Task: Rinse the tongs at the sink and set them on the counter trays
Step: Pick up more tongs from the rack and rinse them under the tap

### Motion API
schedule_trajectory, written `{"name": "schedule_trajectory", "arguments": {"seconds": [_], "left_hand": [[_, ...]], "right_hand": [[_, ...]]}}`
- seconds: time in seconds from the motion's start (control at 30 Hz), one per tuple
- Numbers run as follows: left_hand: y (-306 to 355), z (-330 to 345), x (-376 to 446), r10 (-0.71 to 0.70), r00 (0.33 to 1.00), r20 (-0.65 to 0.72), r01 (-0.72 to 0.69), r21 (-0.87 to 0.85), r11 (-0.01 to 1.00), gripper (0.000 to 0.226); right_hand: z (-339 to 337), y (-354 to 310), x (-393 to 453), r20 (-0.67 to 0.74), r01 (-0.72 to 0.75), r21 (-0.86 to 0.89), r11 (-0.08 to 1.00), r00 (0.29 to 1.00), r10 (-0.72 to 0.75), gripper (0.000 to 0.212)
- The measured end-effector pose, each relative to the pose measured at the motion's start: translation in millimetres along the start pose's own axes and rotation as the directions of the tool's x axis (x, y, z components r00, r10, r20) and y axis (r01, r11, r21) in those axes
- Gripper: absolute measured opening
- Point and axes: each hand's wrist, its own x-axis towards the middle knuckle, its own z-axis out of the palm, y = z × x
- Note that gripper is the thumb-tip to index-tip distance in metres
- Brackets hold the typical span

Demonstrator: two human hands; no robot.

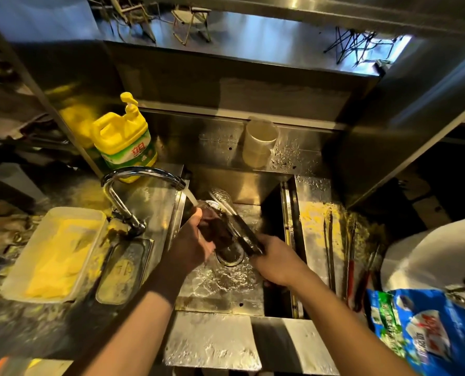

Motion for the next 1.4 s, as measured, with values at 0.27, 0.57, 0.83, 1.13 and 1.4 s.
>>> {"name": "schedule_trajectory", "arguments": {"seconds": [0.27, 0.57, 0.83, 1.13, 1.4], "left_hand": [[20, 21, 14, 0.062, 0.942, -0.331, 0.079, 0.396, 0.915, 0.037], [27, 25, 20, 0.054, 0.941, -0.335, 0.064, 0.332, 0.941, 0.035], [14, 18, 22, 0.070, 0.922, -0.381, 0.110, 0.430, 0.896, 0.020], [7, 31, 21, 0.060, 0.930, -0.363, 0.060, 0.311, 0.949, 0.033], [14, 32, 21, 0.055, 0.936, -0.347, 0.078, 0.358, 0.930, 0.029]], "right_hand": [[17, -10, -14, 0.110, -0.059, 0.240, 0.969, 0.993, 0.033, 0.014], [17, -16, -4, 0.052, -0.046, 0.103, 0.994, 0.998, 0.041, 0.014], [20, -12, -2, 0.038, -0.049, 0.070, 0.996, 0.998, 0.046, 0.016], [15, -19, 2, -0.050, -0.048, -0.036, 0.998, 0.998, 0.046, 0.008], [7, -24, 2, -0.051, -0.019, -0.101, 0.995, 0.999, 0.014, 0.007]]}}
